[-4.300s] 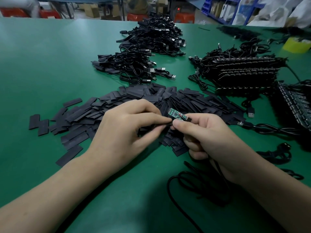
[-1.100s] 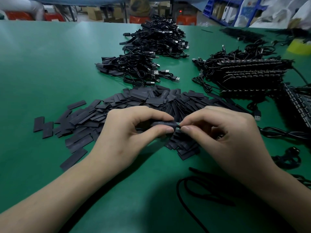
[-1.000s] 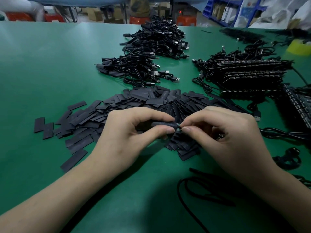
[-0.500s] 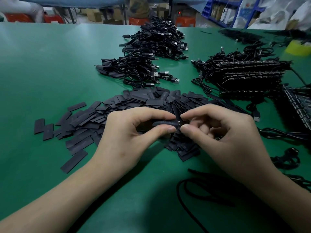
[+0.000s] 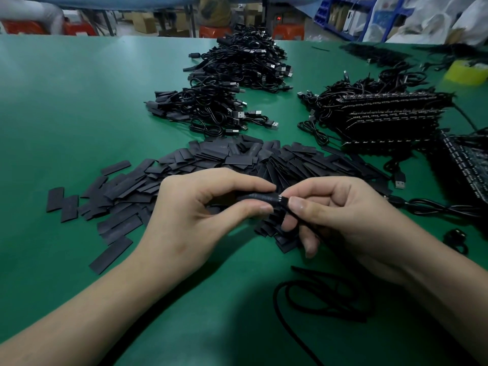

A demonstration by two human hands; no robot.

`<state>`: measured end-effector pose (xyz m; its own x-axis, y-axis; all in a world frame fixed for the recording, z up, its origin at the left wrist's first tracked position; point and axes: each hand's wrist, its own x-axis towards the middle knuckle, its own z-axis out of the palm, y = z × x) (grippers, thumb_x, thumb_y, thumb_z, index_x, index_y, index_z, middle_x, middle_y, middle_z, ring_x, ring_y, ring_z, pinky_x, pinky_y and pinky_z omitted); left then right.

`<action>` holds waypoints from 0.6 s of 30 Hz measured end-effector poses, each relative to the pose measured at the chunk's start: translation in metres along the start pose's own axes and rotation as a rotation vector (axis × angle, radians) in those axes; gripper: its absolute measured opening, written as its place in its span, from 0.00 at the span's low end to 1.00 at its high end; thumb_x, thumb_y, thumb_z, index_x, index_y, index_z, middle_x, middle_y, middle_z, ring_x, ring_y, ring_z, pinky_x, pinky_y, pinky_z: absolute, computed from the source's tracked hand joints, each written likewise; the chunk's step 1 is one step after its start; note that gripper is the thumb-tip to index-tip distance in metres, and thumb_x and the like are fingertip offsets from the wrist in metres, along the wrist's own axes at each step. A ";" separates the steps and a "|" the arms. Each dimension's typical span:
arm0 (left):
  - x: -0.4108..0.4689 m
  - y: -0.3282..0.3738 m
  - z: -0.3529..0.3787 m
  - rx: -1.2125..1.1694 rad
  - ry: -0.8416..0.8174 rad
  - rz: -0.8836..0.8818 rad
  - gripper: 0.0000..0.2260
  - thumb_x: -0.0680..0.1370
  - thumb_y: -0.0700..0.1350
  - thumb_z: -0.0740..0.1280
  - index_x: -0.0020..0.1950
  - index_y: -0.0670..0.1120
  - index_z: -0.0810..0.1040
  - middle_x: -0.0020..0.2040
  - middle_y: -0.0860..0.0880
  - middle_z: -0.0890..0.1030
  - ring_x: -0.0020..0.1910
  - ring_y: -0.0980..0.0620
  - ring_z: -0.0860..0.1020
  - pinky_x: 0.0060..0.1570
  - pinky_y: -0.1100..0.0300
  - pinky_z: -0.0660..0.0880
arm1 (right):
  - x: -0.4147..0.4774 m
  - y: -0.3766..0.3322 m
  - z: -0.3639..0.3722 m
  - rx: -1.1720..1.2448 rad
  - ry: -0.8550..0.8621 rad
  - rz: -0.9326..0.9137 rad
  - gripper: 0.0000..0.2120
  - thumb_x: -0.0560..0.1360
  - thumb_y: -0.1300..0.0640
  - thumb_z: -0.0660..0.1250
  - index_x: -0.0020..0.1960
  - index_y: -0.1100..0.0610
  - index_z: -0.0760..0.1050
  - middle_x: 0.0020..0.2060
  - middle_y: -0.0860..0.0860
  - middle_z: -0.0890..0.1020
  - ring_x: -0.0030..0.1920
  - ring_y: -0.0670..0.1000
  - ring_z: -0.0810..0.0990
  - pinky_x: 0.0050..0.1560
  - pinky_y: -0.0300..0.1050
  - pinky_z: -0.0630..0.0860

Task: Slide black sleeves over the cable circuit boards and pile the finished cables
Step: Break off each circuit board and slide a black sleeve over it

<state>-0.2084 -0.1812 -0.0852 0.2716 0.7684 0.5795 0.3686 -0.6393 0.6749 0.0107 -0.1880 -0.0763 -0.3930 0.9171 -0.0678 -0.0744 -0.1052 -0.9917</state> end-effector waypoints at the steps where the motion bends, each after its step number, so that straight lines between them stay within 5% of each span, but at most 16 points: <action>1: 0.000 0.001 0.000 0.002 -0.005 0.009 0.09 0.73 0.49 0.75 0.52 0.53 0.85 0.46 0.58 0.86 0.46 0.56 0.84 0.49 0.62 0.79 | 0.000 0.001 0.001 0.020 -0.008 0.010 0.09 0.67 0.52 0.75 0.46 0.53 0.86 0.36 0.57 0.85 0.25 0.48 0.78 0.29 0.38 0.76; 10: 0.001 0.002 0.001 0.034 -0.022 0.055 0.09 0.74 0.48 0.75 0.53 0.51 0.85 0.47 0.58 0.85 0.47 0.58 0.84 0.50 0.65 0.77 | -0.001 0.003 0.004 0.058 -0.020 0.017 0.08 0.69 0.55 0.73 0.47 0.54 0.86 0.35 0.57 0.84 0.23 0.47 0.76 0.28 0.35 0.74; 15: -0.001 0.001 0.003 -0.031 0.126 -0.037 0.16 0.71 0.51 0.79 0.57 0.51 0.84 0.47 0.53 0.86 0.47 0.51 0.85 0.52 0.60 0.80 | -0.001 0.001 0.005 0.017 0.029 -0.056 0.08 0.70 0.54 0.74 0.48 0.54 0.87 0.34 0.56 0.85 0.24 0.46 0.75 0.29 0.35 0.73; 18: -0.003 0.001 0.004 -0.045 0.219 -0.085 0.15 0.69 0.52 0.79 0.53 0.50 0.84 0.43 0.54 0.86 0.43 0.54 0.85 0.48 0.65 0.78 | -0.001 0.001 0.007 0.002 0.082 -0.095 0.08 0.69 0.54 0.75 0.47 0.54 0.87 0.34 0.56 0.85 0.23 0.46 0.75 0.29 0.35 0.73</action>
<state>-0.2048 -0.1839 -0.0877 0.0399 0.7975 0.6020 0.3406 -0.5773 0.7421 0.0040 -0.1915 -0.0762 -0.3075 0.9514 0.0178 -0.1097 -0.0169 -0.9938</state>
